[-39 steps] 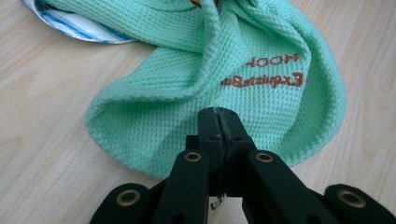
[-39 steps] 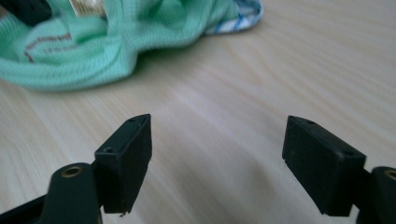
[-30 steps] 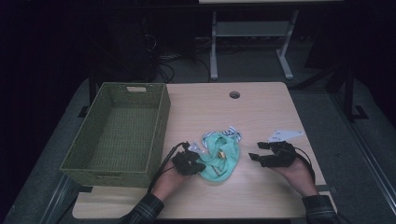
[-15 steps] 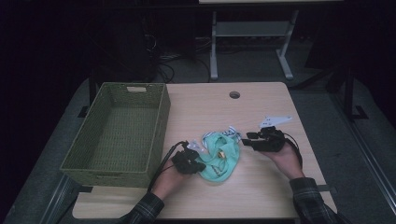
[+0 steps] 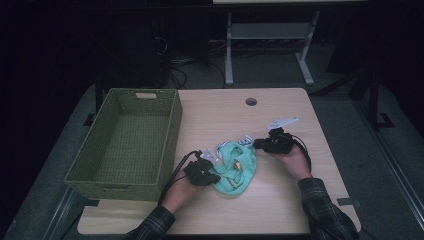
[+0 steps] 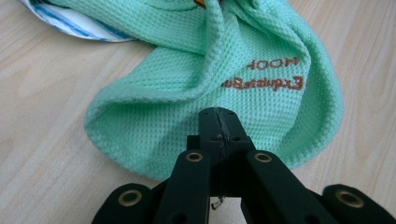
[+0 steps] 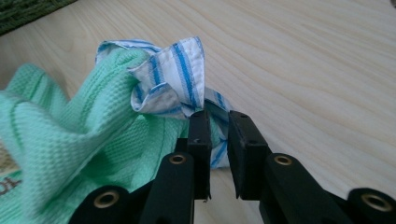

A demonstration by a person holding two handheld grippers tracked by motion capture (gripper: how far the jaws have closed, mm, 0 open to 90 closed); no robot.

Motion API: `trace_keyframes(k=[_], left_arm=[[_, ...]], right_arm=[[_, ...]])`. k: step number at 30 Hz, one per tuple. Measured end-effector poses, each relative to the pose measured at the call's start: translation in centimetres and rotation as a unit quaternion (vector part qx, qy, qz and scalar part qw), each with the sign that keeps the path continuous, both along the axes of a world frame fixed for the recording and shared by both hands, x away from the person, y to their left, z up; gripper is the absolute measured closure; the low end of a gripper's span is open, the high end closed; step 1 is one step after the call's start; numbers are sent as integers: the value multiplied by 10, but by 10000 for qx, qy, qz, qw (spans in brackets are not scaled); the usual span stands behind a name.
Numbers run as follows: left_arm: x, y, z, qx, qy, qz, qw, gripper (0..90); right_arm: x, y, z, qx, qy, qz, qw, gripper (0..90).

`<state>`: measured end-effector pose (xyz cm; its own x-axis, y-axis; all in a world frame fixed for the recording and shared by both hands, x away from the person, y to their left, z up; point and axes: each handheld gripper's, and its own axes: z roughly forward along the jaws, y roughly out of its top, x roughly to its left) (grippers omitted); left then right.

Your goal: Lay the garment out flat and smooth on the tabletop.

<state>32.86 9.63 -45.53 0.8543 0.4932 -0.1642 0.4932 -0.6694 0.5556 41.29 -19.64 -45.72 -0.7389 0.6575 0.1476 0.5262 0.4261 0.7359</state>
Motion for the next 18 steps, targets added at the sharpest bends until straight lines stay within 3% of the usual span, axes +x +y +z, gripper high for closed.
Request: trace_keyframes(k=[8,13,18], left_arm=[[-1,-2,0,-52,-1,57,10000,896],[0,-2,0,5,-38,9,10000,896],[0,-2,0,11,-18,6,10000,896]], right_arm=[[8,6,-8,135,104,0,9999,794],[9,12,-15,45,176,-9,9998,785],[7,14,-20,-65,23,43,10000,812]])
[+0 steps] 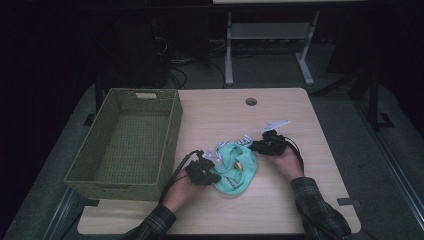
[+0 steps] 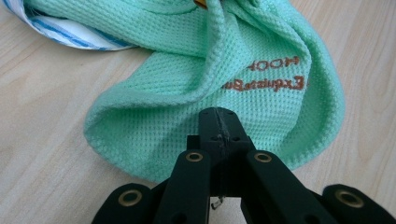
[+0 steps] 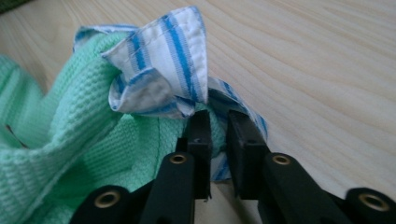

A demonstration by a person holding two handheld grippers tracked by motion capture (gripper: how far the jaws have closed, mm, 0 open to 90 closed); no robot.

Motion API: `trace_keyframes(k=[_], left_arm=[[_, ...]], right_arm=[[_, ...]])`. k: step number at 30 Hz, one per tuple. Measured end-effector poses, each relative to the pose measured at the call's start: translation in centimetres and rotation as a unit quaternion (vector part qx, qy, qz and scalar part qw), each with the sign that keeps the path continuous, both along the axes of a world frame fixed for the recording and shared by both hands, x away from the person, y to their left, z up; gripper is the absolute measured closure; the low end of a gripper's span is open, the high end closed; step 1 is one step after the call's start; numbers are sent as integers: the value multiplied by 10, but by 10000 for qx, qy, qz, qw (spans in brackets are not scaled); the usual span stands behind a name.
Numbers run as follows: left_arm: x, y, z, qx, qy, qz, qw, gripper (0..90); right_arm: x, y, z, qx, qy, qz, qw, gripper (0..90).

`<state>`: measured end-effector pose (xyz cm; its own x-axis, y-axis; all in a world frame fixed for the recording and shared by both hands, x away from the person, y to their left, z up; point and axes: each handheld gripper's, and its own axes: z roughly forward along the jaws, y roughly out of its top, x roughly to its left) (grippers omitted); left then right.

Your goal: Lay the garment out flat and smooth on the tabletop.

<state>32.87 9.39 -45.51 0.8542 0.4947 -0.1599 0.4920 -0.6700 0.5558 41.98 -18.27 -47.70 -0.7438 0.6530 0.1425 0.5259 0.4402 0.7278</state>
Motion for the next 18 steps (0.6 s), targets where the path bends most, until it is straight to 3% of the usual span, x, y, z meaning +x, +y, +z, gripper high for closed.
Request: trace_keyframes(k=[6,18], left_arm=[[0,0,0,11,20,-1,10000,896],[0,0,1,42,8,-22,10000,896]], right_arm=[[-5,2,2,-192,-154,-1,9997,866],[-7,-18,16,-232,-214,-246,9992,871]])
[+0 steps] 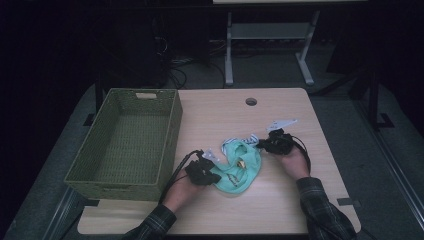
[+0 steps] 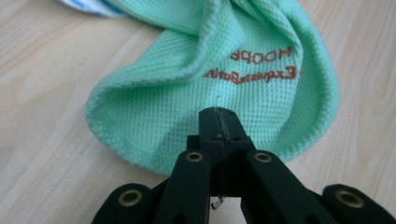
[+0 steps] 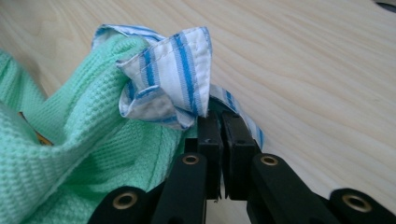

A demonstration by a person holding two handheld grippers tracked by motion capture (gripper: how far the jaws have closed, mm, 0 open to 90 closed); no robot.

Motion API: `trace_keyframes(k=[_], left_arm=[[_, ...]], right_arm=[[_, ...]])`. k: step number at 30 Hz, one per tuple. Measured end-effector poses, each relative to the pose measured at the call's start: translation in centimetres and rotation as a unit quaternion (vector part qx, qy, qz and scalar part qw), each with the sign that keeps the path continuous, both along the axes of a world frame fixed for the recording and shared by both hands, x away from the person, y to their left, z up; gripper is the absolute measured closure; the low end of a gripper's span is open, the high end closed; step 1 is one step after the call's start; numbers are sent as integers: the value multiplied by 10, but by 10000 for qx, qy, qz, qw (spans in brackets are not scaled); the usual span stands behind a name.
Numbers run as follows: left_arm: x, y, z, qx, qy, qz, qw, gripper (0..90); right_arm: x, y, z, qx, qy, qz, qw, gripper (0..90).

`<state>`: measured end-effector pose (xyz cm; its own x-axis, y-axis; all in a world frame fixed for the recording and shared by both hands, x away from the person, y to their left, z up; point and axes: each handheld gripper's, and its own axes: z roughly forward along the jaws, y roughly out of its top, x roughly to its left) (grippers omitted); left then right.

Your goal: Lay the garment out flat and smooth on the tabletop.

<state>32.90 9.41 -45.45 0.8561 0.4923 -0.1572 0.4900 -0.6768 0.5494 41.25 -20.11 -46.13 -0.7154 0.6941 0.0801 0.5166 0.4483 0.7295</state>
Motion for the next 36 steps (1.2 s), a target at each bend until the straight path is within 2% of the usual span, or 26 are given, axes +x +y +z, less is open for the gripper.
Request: trace_keyframes(k=[5,11,13,16,20,23,27,31,36], left_arm=[[-1,-1,0,-52,19,56,10000,896],[-1,-1,0,-53,16,58,10000,896],[-1,0,0,-22,3,28,10000,896],[-1,0,0,-21,-8,30,10000,897],[-1,0,0,-23,-4,31,10000,897],[-1,0,0,-22,-9,27,10000,897],[-1,0,0,-31,-12,28,10000,897],[-1,0,-1,-39,-20,41,10000,896],[-1,0,-1,-41,-12,42,10000,896]], right_arm=[[1,-16,3,-8,-99,-225,9997,871],[1,-32,2,-33,42,-542,9985,871],[3,-37,-1,-153,14,-583,9982,871],[5,-42,-7,-245,172,-724,9969,872],[5,-43,-8,-258,190,-737,9968,870],[4,-44,-5,-138,114,-616,9979,840],[1,-46,4,40,69,-592,9982,776],[-3,-53,17,139,-74,-605,9980,766],[-4,-57,33,329,-135,-602,9976,759]])
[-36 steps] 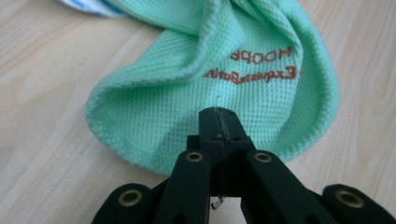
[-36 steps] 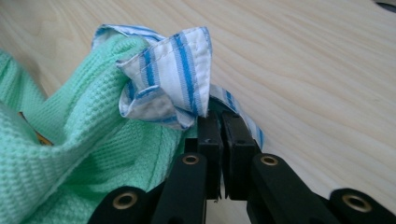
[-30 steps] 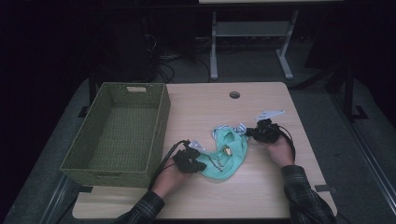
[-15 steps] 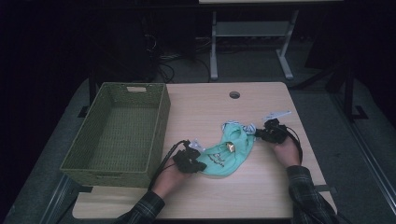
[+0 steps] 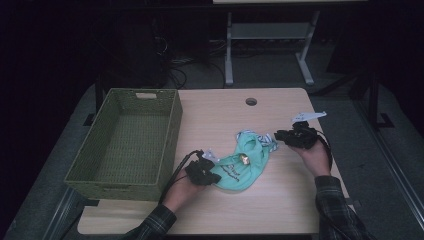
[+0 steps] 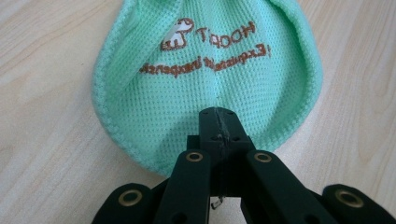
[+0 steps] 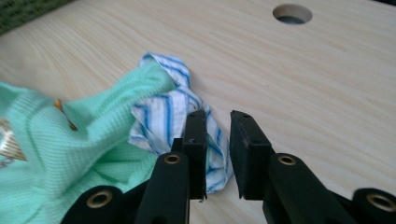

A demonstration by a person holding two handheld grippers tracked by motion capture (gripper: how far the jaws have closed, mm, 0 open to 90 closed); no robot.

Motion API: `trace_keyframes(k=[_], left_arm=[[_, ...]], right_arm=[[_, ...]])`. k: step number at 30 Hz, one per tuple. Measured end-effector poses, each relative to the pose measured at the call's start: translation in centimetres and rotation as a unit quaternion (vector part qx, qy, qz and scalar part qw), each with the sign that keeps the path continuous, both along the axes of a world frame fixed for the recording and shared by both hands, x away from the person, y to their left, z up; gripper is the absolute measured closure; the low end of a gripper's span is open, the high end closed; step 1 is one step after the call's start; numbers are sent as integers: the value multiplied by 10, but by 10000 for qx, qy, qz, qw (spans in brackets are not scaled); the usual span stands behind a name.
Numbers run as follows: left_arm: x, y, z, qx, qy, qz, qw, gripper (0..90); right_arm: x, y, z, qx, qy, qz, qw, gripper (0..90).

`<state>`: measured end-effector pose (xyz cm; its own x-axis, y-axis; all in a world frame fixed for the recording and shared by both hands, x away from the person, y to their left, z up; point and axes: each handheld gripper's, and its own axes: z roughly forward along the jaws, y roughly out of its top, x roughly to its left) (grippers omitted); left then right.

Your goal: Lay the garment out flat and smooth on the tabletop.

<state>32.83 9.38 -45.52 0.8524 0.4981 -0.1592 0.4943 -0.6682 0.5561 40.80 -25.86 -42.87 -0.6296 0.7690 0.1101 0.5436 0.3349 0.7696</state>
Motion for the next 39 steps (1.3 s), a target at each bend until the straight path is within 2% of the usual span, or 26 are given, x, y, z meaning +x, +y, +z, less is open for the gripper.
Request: trace_keyframes(k=[4,8,13,17,20,21,26,30,33,36,39], left_arm=[[1,0,0,8,-16,-21,10000,896],[0,0,0,16,-27,-23,10000,896],[0,0,0,-17,-12,4,10000,897],[0,-1,0,-42,-15,42,10000,896],[-1,-1,-1,-81,-8,70,9999,896],[0,0,0,-10,-26,2,10000,896],[0,0,0,-22,-26,6,10000,896],[0,0,-1,-26,-23,4,10000,896],[0,0,-1,-61,-12,32,10000,896],[0,0,-1,-76,-8,51,10000,896],[-1,-1,-1,-79,-1,58,10000,896]], right_arm=[[0,3,9,131,-63,35,9999,760],[4,12,18,155,-99,164,9997,761],[14,31,26,133,-98,366,9992,764],[21,47,26,115,-19,453,9989,764],[27,59,22,89,7,528,9986,766],[29,63,20,75,32,553,9984,766],[35,83,11,-37,214,620,9978,762],[41,97,3,-273,280,692,9968,761],[46,104,-5,-437,354,725,9958,749],[48,109,-11,-431,418,698,9958,742],[48,112,-18,-575,438,736,9947,735]])
